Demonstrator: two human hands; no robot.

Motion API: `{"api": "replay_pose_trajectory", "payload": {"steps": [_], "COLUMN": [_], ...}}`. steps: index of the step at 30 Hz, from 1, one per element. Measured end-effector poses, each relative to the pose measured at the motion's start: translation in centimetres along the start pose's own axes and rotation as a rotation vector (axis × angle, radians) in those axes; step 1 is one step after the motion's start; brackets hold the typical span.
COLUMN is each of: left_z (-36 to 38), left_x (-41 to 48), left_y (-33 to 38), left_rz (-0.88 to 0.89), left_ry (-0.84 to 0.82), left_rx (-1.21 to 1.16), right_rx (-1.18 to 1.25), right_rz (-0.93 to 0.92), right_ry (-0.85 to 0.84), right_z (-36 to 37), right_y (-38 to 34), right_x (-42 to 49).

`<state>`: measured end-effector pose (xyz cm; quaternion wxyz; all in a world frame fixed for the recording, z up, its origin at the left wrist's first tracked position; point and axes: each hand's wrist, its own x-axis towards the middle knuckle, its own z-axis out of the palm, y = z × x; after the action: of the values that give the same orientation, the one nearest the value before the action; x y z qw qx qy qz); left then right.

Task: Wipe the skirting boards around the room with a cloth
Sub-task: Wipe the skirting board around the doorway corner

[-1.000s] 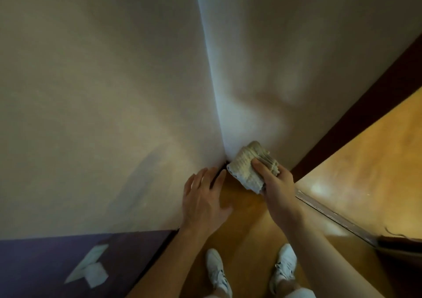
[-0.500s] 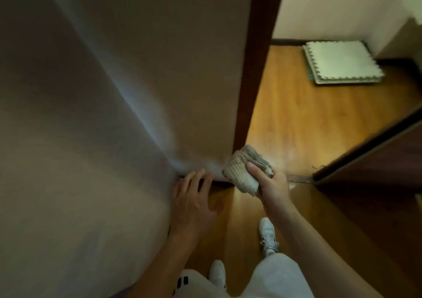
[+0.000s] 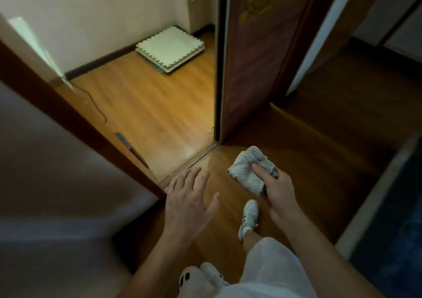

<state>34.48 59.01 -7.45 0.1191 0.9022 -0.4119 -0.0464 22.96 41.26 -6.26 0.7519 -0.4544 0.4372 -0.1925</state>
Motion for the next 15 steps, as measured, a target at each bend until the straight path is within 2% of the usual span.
{"api": "replay_pose_trajectory", "payload": {"steps": [8,15], "left_z": [2.0,5.0], "left_x": [8.5,19.2], "left_y": [8.7,17.1], "left_rz": [0.277,0.410], "left_ry": [-0.060,-0.084], "left_rx": [0.024,0.042], "right_rx": [0.114,0.198], "right_rz": [-0.048,-0.069], "right_ry": [0.200,0.258], "right_z": [-8.8,-15.9], "right_y": [-3.6,-8.7], "right_x": [2.2,9.3]}}
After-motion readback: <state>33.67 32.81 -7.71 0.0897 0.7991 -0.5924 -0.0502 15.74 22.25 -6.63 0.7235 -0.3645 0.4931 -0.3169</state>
